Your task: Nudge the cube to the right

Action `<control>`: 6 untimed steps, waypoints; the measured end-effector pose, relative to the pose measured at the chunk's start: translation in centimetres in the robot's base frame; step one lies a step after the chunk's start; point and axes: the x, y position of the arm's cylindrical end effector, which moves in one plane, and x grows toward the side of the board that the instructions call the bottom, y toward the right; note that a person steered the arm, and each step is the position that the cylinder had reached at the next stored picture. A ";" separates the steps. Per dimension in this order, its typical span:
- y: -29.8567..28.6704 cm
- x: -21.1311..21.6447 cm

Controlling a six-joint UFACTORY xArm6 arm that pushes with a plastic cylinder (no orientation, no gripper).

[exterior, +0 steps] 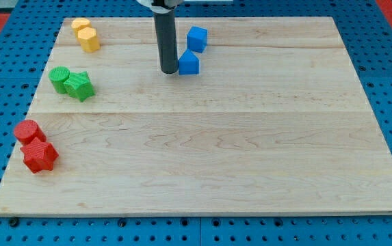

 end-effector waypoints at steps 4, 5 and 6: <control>2.2 -5.9; 7.0 -5.9; 8.8 -5.9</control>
